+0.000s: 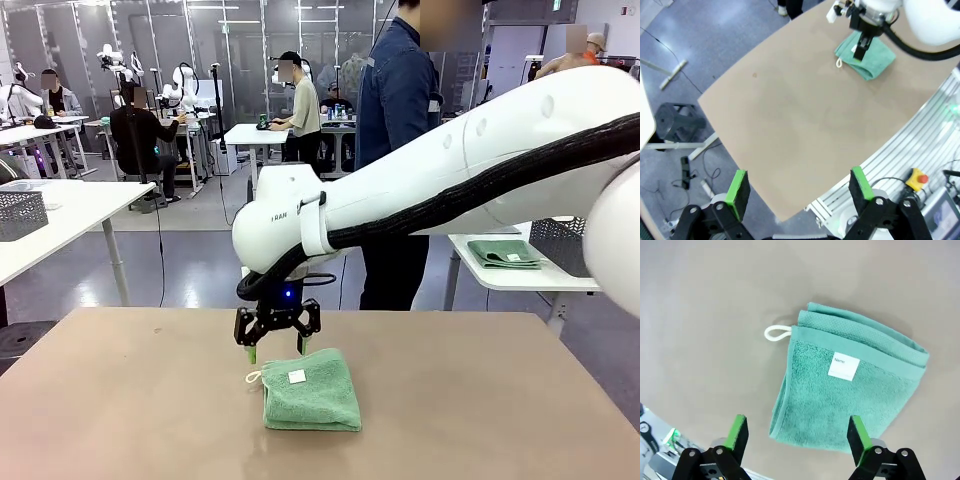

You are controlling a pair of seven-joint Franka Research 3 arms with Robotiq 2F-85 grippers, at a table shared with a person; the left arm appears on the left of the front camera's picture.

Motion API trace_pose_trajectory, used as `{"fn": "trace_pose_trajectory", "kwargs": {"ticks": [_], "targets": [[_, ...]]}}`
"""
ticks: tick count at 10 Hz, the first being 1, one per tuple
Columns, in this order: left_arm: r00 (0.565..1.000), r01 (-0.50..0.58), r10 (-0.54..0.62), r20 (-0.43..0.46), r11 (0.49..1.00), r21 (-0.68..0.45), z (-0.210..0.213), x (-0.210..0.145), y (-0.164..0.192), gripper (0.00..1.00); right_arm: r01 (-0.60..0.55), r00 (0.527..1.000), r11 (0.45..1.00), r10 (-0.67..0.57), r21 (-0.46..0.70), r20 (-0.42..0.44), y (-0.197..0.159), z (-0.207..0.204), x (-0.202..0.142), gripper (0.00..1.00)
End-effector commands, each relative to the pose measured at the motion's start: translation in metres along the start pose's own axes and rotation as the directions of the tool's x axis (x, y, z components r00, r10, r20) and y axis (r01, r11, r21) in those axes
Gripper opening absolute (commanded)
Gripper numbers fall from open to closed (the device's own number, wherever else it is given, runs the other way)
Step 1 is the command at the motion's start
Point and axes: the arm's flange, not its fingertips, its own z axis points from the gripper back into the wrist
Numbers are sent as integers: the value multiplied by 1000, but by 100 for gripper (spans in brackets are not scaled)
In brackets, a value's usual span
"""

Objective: Fold the towels and place them in the basket.
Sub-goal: Place the folded Towel with hook on the right side of the table.

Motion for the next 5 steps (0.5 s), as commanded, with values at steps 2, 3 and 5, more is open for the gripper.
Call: {"fn": "trace_pose_trajectory", "kwargs": {"ticks": [2,3,5], "targets": [[1000,20,-20,6,1000,3,-2,-3,-1,100,27,991,978,-53,207,122,-77,24,-61,100],[1000,20,-20,6,1000,3,-2,-3,-1,100,25,986,962,-68,271,153,-101,29,-71,100],[1000,20,-20,6,1000,3,-2,-3,-1,100,20,975,931,-99,364,199,-146,30,-83,100]]}}
